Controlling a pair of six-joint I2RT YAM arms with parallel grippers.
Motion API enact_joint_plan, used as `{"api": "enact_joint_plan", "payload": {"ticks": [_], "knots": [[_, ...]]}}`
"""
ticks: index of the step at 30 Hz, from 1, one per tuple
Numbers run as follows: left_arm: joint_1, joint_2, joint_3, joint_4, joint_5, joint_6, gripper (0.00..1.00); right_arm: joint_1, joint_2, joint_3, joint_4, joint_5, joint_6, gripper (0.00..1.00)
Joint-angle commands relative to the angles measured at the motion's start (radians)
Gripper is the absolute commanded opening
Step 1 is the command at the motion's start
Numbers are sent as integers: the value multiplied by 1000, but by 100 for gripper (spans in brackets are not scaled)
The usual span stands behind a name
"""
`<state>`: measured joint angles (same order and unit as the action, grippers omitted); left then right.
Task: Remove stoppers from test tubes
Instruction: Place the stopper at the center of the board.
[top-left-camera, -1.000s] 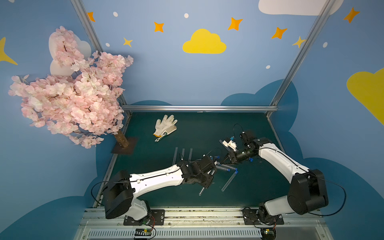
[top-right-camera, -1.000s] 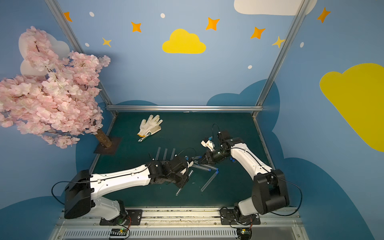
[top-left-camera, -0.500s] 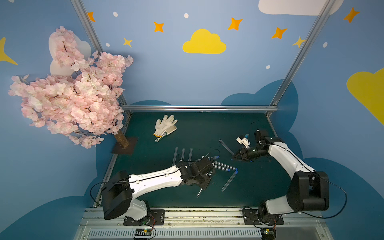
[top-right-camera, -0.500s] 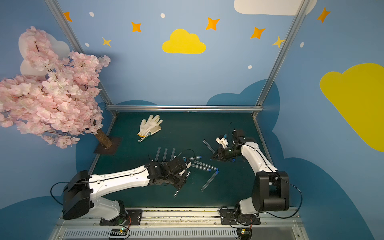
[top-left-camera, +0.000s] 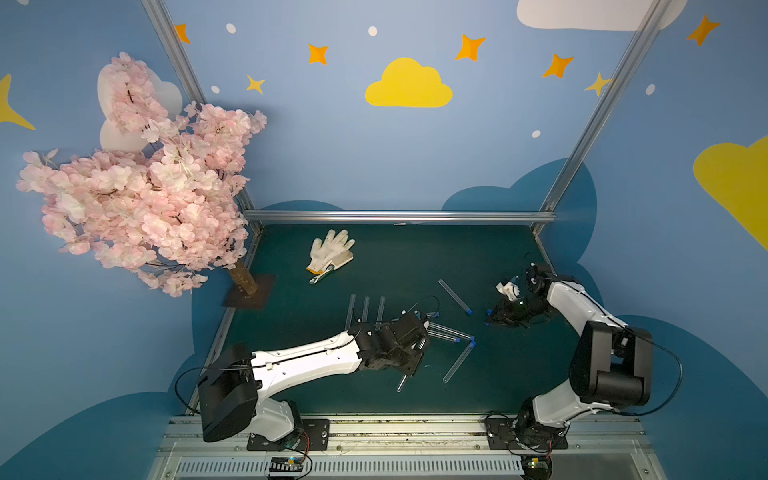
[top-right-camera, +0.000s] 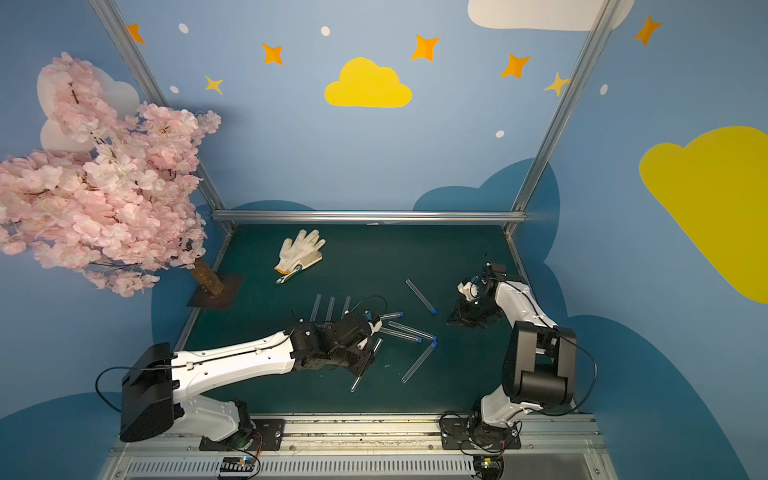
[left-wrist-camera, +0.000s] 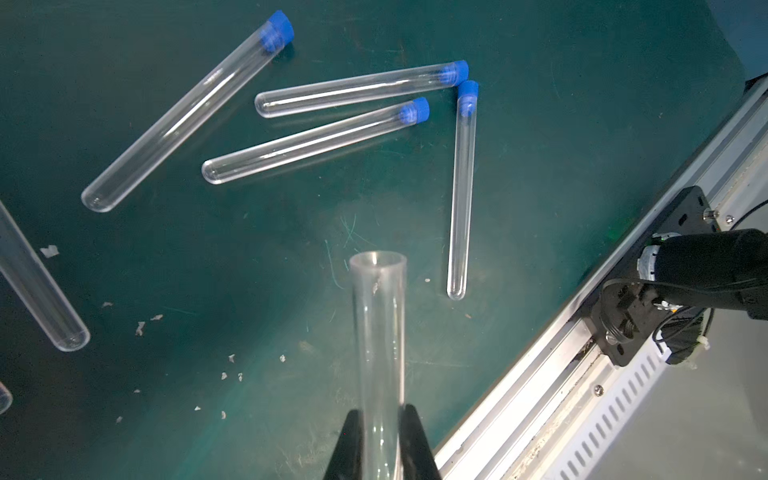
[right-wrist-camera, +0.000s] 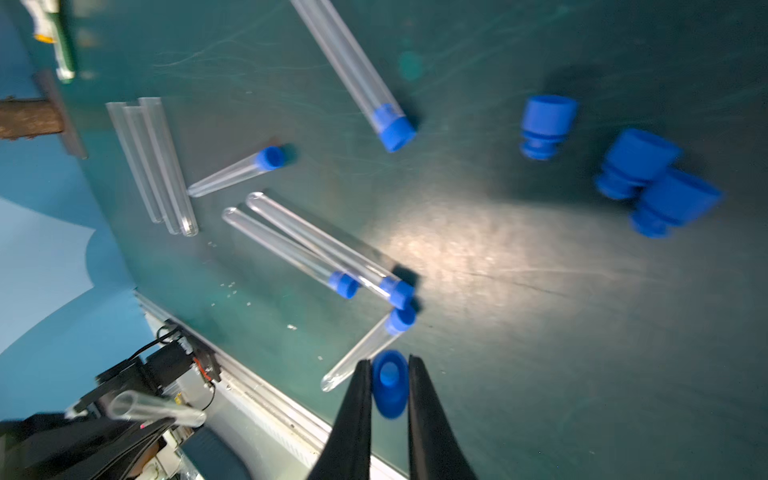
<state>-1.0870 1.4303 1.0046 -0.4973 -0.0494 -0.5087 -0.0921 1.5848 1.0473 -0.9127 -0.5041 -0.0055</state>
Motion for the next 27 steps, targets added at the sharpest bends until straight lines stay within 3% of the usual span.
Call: {"api": "enact_joint_plan", "payload": {"ticks": [1, 13, 27], "knots": [[3, -39, -8, 8, -4, 8, 12, -16, 42, 31, -29, 64, -5, 0], [44, -94, -24, 6, 21, 28, 12, -22, 159, 31, 7, 166, 18, 0], [174, -143, -40, -13, 69, 16, 13, -18, 229, 37, 20, 191, 24, 0]]}}
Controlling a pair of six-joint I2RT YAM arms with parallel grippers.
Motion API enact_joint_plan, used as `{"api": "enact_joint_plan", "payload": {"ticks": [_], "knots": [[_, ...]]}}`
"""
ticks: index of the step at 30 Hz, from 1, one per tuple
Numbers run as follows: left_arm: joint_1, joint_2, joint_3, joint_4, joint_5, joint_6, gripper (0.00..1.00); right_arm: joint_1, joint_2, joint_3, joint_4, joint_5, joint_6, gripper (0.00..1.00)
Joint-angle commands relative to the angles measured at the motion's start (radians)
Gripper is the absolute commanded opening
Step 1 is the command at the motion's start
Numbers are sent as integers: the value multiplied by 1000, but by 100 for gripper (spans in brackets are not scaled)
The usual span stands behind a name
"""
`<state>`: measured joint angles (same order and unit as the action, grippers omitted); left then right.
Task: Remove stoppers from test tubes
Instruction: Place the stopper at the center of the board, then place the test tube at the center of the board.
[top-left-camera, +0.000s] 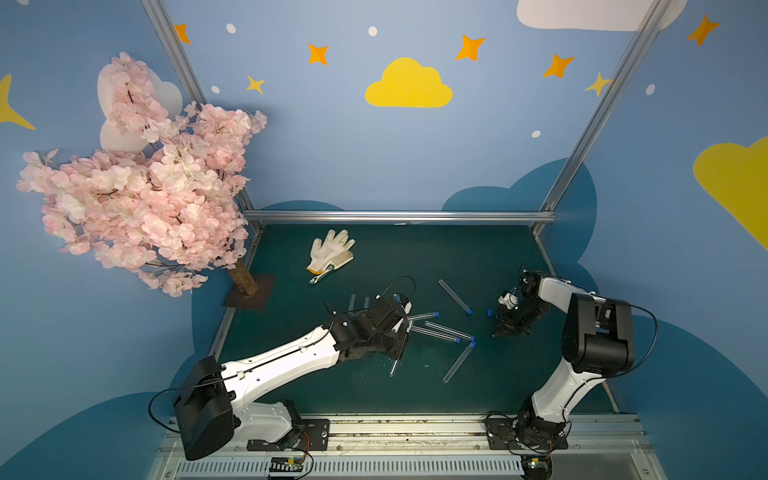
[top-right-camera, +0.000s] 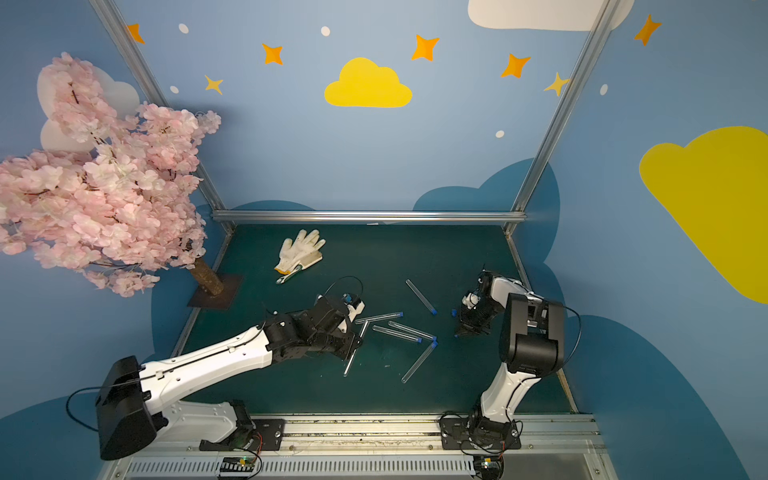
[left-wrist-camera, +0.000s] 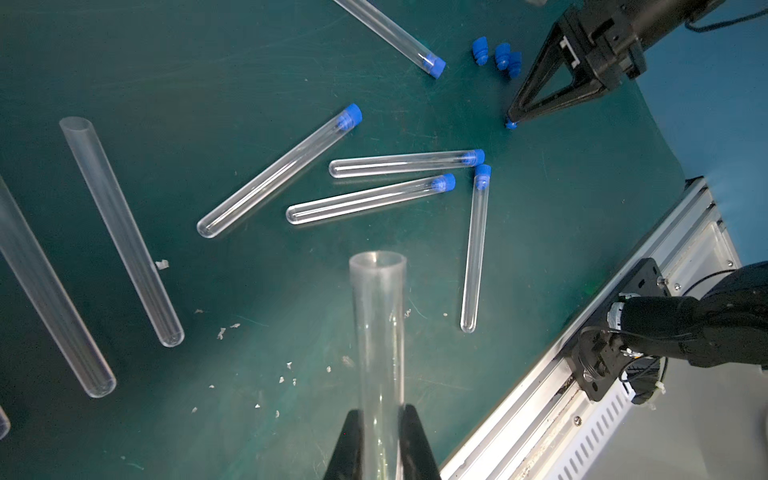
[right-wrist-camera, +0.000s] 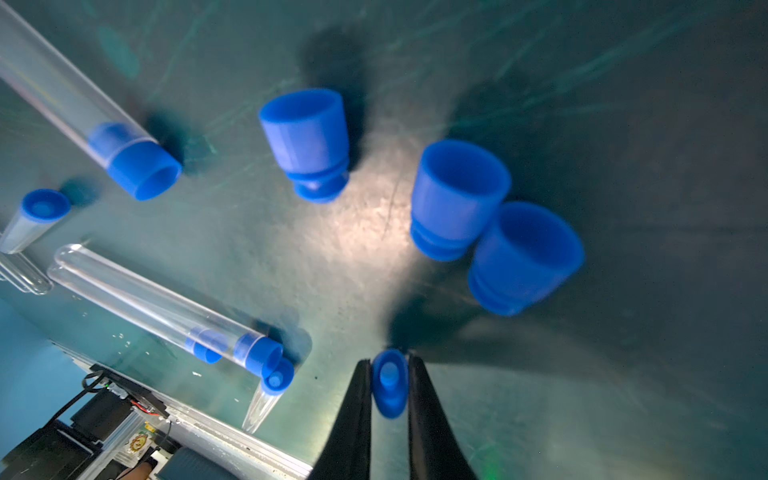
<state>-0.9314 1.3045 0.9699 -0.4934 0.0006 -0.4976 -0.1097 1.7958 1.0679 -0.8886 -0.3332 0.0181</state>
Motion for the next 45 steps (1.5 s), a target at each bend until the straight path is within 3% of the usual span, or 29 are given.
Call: {"api": "enact_joint_plan", "payload": {"ticks": [1, 4, 18, 24, 30, 38, 45], "knots": [[24, -19, -7, -18, 21, 4, 13, 1, 22, 16, -4, 22, 1, 0], [47, -17, -5, -23, 16, 4, 13, 2, 25, 18, -5, 27, 2, 0], [134, -12, -34, 4, 10, -28, 14, 0, -17, 32, -23, 27, -10, 33], [173, -25, -28, -12, 6, -43, 15, 2, -42, 46, -35, 18, -16, 38], [254, -25, -42, -69, 27, -36, 15, 12, -88, 81, -66, 6, -20, 54], [383, -37, -22, -158, 10, 33, 15, 20, -173, 103, -89, -58, 2, 59], [497, -2, -14, -168, 5, 64, 15, 118, -263, 125, -136, -166, 22, 65]]}}
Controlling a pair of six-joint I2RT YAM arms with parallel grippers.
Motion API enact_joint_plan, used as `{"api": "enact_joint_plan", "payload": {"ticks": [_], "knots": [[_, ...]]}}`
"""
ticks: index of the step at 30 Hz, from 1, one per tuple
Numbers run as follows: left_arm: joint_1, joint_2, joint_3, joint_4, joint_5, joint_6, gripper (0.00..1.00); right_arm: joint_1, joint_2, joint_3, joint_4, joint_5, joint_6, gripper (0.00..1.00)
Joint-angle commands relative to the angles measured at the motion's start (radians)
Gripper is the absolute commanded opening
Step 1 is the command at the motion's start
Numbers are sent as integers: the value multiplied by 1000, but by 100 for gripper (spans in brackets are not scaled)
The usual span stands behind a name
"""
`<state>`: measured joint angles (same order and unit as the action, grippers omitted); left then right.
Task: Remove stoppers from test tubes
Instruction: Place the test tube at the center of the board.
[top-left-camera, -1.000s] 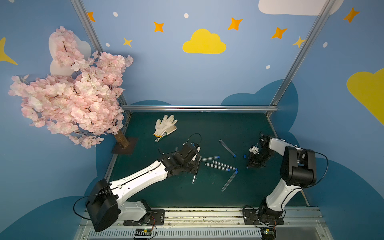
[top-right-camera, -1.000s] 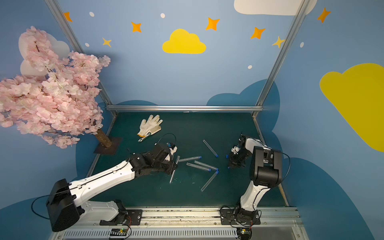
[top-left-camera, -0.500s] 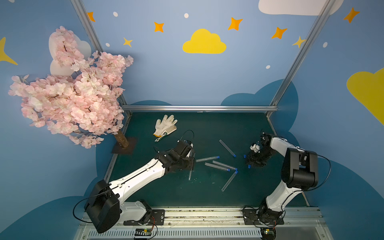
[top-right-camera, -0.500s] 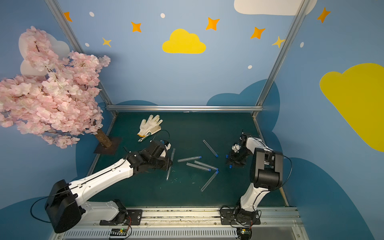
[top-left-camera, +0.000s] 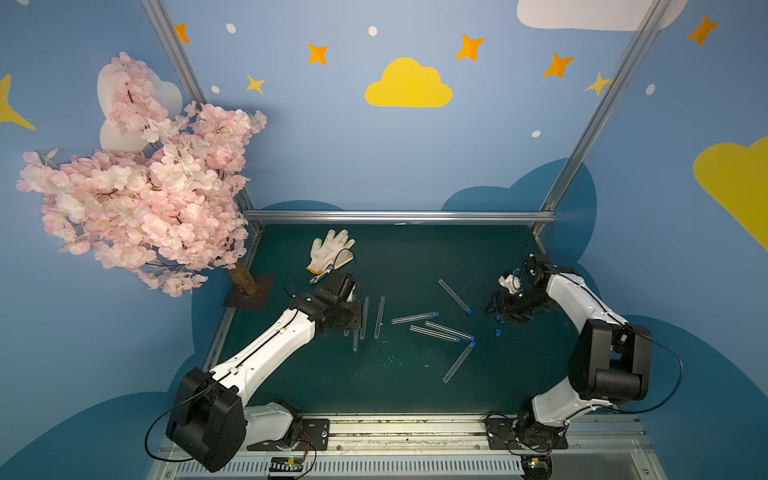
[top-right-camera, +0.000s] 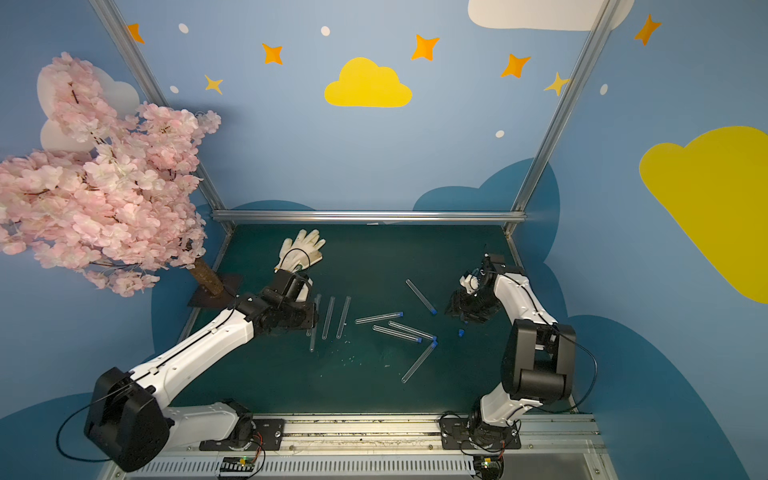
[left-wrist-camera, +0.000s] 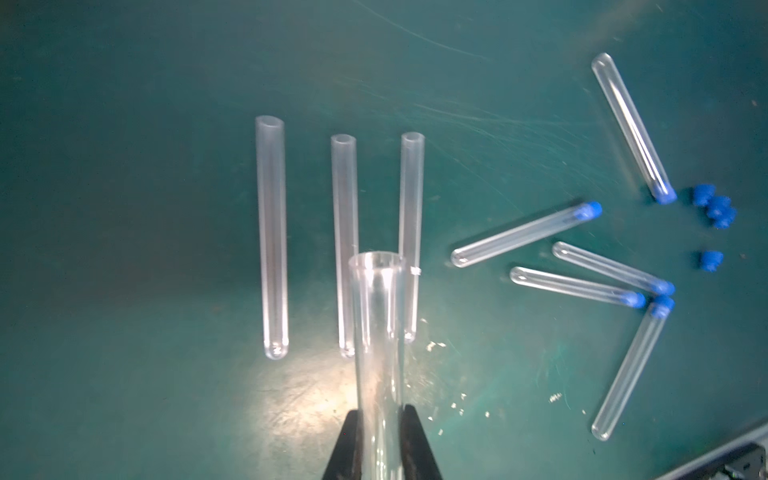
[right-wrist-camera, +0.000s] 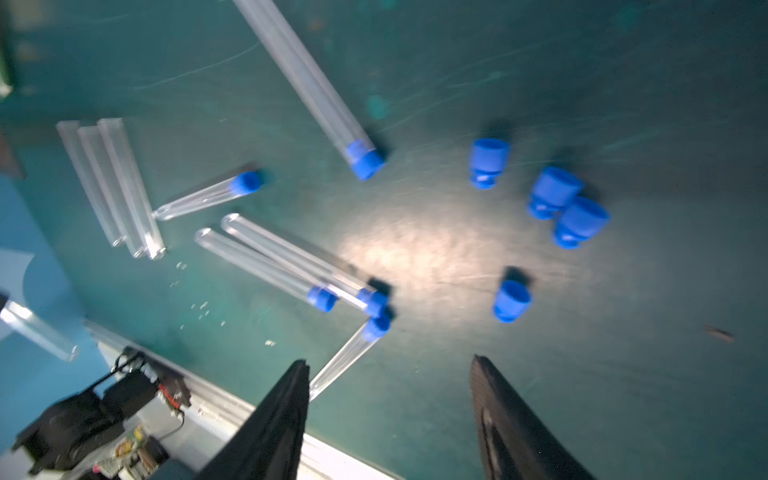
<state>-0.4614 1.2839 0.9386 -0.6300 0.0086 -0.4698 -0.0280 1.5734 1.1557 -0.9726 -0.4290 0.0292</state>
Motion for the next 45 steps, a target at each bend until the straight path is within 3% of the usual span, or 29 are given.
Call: {"api": "enact_joint_plan", "payload": {"ticks": [1, 9, 14, 25, 33, 45], "knots": [[39, 31, 26, -39, -11, 45, 15, 60, -56, 44, -54, -77, 20, 66], [107, 180, 76, -74, -109, 140, 14, 289, -121, 103, -44, -65, 67, 75], [119, 319, 171, -76, -188, 233, 15, 354, -119, 137, -82, -66, 36, 78], [155, 590, 359, -88, -208, 340, 16, 377, -81, 189, -106, -49, 21, 83], [161, 661, 427, -99, -156, 365, 21, 377, -54, 250, -140, -9, -4, 83], [162, 678, 414, -111, -148, 344, 25, 348, -61, 292, -172, 28, -29, 83]]}}
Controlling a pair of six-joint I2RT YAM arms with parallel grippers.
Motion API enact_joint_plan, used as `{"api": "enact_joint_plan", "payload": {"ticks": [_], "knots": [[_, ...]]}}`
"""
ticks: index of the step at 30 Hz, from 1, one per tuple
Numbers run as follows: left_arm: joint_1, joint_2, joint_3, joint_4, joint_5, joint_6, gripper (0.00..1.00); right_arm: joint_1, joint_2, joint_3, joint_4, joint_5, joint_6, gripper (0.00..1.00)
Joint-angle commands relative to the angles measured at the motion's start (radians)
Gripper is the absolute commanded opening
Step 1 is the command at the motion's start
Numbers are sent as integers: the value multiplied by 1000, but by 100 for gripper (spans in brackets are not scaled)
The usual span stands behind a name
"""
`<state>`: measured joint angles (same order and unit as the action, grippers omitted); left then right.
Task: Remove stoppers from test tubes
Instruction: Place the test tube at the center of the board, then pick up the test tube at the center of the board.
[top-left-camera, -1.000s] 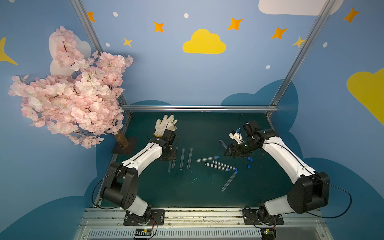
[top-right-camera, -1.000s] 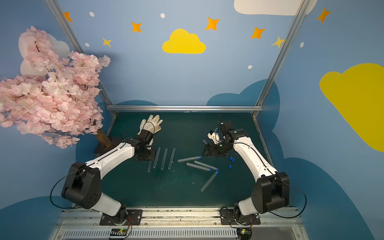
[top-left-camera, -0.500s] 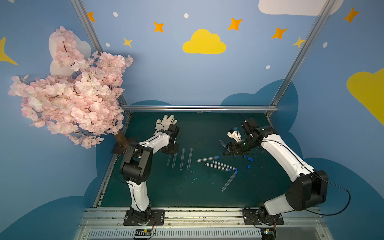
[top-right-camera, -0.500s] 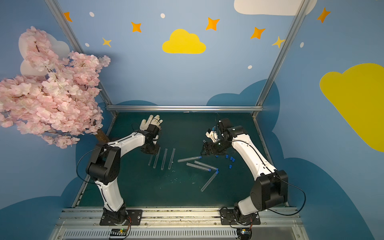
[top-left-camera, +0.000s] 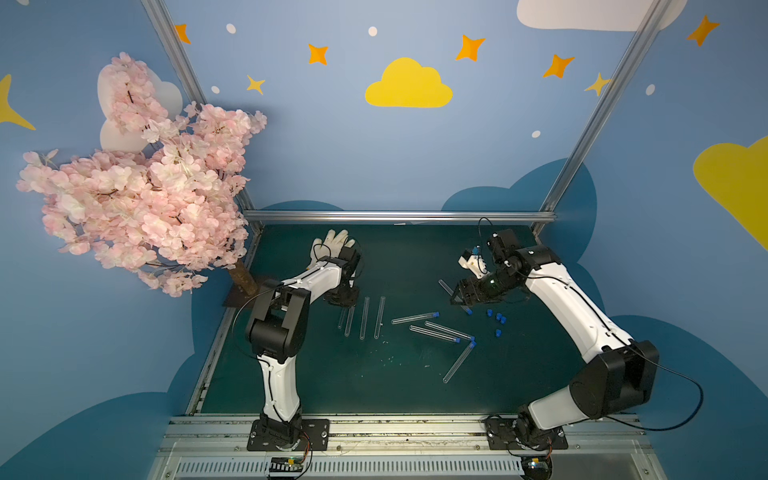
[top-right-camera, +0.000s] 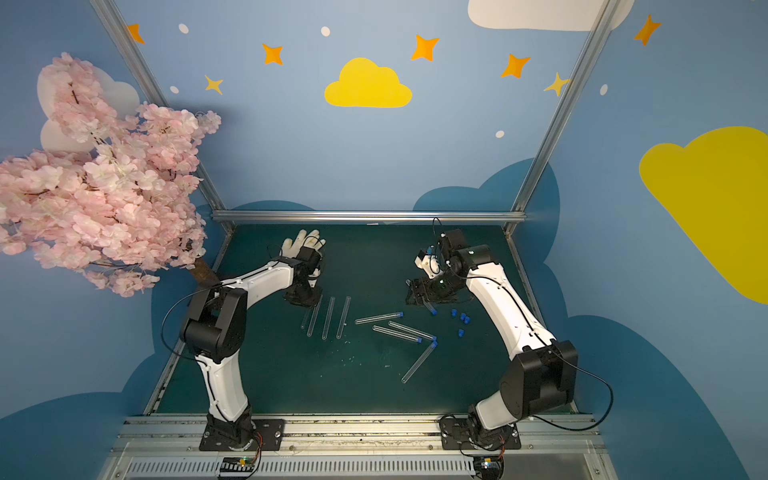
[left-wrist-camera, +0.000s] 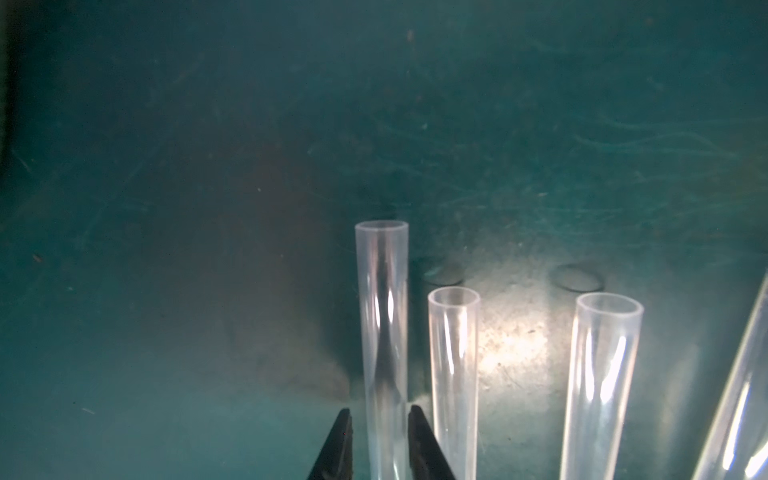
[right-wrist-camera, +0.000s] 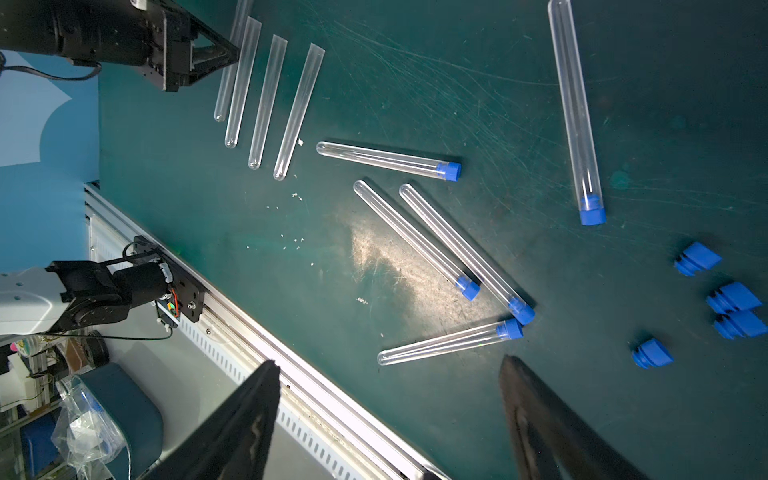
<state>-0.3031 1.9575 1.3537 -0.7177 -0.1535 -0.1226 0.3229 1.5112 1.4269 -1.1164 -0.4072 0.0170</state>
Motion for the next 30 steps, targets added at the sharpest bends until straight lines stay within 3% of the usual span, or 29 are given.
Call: {"api": "enact_joint_plan", "payload": {"ticks": [1, 8, 13, 18, 25, 30], "knots": [[4, 2, -1, -25, 15, -4, 25, -4, 1, 20, -29, 5, -17, 83], [1, -41, 10, -59, 18, -8, 28, -9, -4, 14, -24, 5, -17, 83], [-42, -106, 42, -126, -39, -2, 43, -27, -16, -10, -9, -23, -8, 83], [-137, -175, 60, -181, -51, 0, 56, -85, -42, -72, 27, -94, 14, 83], [-347, -224, 87, -177, 1, 13, 64, -182, -82, -141, 51, -160, 19, 84], [-456, -176, 128, -133, 79, 34, 67, -236, -112, -191, 45, -170, 9, 84]]}}
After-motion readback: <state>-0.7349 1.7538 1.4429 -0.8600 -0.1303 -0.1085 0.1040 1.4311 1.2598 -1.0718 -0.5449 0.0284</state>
